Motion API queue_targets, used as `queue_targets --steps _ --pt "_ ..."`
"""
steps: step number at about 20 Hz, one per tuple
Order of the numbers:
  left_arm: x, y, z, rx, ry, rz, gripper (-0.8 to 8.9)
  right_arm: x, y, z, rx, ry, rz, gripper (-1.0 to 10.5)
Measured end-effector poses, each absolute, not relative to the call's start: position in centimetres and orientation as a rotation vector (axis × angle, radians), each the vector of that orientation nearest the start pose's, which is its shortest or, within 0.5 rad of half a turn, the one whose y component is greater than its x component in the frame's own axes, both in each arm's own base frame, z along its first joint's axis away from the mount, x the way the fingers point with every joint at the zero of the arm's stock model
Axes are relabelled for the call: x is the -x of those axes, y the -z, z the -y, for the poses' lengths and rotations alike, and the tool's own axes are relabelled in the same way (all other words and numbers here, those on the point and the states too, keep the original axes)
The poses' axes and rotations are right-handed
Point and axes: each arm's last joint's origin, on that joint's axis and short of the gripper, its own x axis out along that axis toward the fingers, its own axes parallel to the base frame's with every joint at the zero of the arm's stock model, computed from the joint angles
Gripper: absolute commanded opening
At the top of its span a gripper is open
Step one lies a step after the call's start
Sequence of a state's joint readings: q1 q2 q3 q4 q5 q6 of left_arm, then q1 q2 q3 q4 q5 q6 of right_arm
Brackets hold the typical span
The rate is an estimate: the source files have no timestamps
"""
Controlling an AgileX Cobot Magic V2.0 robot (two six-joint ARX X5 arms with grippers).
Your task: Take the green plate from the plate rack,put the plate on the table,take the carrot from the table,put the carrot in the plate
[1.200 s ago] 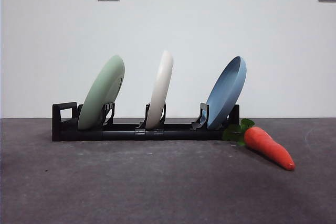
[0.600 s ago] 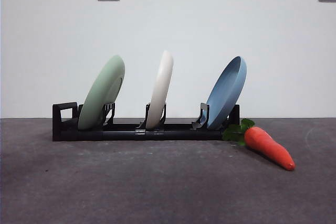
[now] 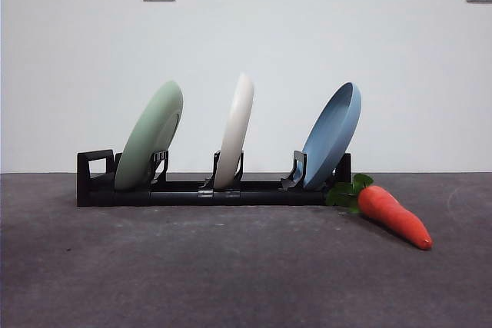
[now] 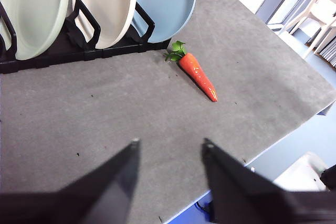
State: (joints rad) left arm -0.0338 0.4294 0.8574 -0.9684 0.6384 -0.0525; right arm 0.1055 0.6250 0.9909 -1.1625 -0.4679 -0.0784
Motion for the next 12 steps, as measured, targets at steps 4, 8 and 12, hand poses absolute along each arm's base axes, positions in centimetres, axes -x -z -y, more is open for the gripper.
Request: queue_targets --steps 4,8,12 --pt "-6.3 -33.4 1.9 0.201 0.639 -0.509 5.39 -7.7 -33.5 -2.1 -0.074 -0.572 -0.772 5.7" --pt "-8.9 -34.5 2.0 0.182 0.644 -0.448 5.39 -7.7 -33.5 -2.1 -0.077 -0.571 -0.775 5.7" --pt "-13.1 -34.4 2.3 0.179 0.652 -0.443 5.39 -8.0 -33.4 -2.2 -0.078 -0.57 -0.785 5.7"
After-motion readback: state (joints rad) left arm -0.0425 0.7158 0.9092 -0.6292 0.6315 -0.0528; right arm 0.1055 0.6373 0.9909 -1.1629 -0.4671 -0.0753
